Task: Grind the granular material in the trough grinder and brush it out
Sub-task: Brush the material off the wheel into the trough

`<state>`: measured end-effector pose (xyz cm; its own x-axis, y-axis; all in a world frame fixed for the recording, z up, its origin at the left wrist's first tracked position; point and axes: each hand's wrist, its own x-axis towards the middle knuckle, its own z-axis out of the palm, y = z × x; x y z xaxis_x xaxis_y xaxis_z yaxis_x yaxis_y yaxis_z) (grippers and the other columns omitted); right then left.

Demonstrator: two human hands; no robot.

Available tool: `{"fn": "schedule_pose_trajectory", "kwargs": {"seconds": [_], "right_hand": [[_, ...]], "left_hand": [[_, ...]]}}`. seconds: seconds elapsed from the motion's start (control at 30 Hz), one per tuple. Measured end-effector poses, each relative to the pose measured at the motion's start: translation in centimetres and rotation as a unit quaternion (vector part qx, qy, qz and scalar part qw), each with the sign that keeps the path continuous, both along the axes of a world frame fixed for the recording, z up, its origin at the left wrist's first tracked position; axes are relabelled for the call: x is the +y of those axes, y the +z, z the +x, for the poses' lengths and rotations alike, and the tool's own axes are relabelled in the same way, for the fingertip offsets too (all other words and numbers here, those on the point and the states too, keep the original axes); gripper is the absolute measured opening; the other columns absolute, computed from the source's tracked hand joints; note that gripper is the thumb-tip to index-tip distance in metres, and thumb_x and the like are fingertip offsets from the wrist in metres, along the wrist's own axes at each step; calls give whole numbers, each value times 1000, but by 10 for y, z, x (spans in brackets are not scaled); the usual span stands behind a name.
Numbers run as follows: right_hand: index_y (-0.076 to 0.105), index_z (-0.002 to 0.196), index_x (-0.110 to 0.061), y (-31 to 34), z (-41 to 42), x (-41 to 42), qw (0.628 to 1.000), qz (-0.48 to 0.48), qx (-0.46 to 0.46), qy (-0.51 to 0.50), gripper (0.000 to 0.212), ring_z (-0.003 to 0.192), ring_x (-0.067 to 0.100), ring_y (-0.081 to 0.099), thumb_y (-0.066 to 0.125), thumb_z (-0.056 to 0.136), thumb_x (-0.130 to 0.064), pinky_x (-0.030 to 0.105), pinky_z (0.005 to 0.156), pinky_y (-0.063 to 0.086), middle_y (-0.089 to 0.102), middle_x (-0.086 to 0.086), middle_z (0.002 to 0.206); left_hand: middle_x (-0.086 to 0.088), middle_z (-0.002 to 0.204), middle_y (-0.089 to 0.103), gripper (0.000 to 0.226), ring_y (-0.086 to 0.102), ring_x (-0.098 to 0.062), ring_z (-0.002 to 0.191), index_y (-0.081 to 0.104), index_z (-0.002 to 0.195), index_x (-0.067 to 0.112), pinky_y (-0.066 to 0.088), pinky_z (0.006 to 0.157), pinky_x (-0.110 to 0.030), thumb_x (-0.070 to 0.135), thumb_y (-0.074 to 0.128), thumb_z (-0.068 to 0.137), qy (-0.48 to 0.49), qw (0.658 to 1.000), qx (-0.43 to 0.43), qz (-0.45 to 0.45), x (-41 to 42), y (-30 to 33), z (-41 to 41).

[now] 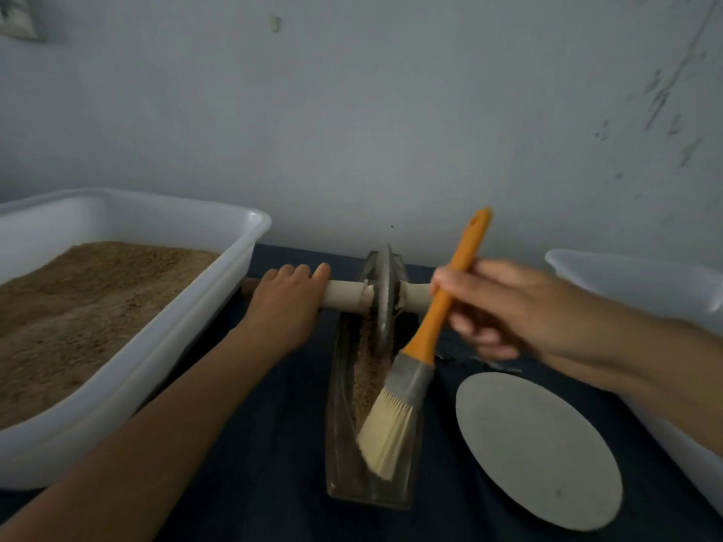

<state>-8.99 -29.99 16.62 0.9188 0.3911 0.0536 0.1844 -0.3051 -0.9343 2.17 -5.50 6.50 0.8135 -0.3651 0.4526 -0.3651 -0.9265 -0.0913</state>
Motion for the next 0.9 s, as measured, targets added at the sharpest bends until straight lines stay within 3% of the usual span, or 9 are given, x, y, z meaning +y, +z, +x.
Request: {"fn": "schedule_pose_trajectory", "kwargs": {"seconds": [0.17,0.23,0.33,0.47,0.53,0.67,0.73,0.83,0.9], "right_hand": [[53,89,-8,-23,23,34,994,-41,105,5,22,43,3,35,46,96,-27,13,37,30,47,-6,53],[51,92,-6,-29,26,38,993,-69,98,-1,22,43,4,37,44,97,-27,15,38,32,48,-7,52],[52,91,-10,-40,33,37,991,-131,-12,-28,23,41,4,42,46,95,-32,17,40,35,53,-7,52],[51,89,-24,-27,21,35,952,-193,-227,-72,29,44,1,51,39,84,-50,10,45,39,61,-15,64],[52,88,-23,-21,17,29,958,-152,-231,-78,30,44,1,50,41,83,-51,10,45,39,60,-12,62],[55,86,-18,-25,9,31,992,-99,-69,-31,29,46,5,46,49,85,-46,16,42,39,57,-7,57],[55,89,-15,-32,11,36,993,-106,-36,-29,23,44,3,45,49,92,-37,16,41,38,55,-6,56],[52,92,-21,-36,18,39,962,-222,-146,-65,16,44,0,51,45,95,-35,11,45,39,57,-5,61],[51,92,-23,-35,17,39,944,-240,-214,-81,16,48,-2,54,43,94,-37,9,47,39,57,-6,63]], "left_hand": [[-3,115,53,39,51,-21,106,35,121,20,39,90,-33,29,56,89,-4,1000,1,-6,0,-1,1],[-3,116,53,40,51,-21,106,35,122,21,39,91,-33,28,56,89,-3,1000,2,-5,0,-1,1],[-3,117,52,40,51,-21,108,34,122,21,39,92,-33,28,56,90,-4,1000,3,-6,0,-1,1],[-3,118,52,41,51,-20,108,34,123,20,39,94,-34,28,56,90,-8,1000,10,-6,0,-1,1],[-3,117,53,40,51,-20,107,35,123,20,39,93,-33,28,57,90,-8,1000,7,-8,0,-1,1],[-3,114,53,38,51,-21,105,35,121,20,39,90,-33,29,56,90,-6,1000,3,-9,0,0,1],[-4,114,53,38,52,-21,105,35,121,20,39,90,-33,30,56,90,-5,1000,4,-8,-1,0,1],[-3,114,53,39,52,-21,105,35,121,20,39,90,-33,29,56,90,-6,1000,5,-9,0,0,0],[-3,114,53,39,52,-21,104,35,121,21,39,89,-32,29,56,90,-10,1000,5,-10,1,-1,1]]}}
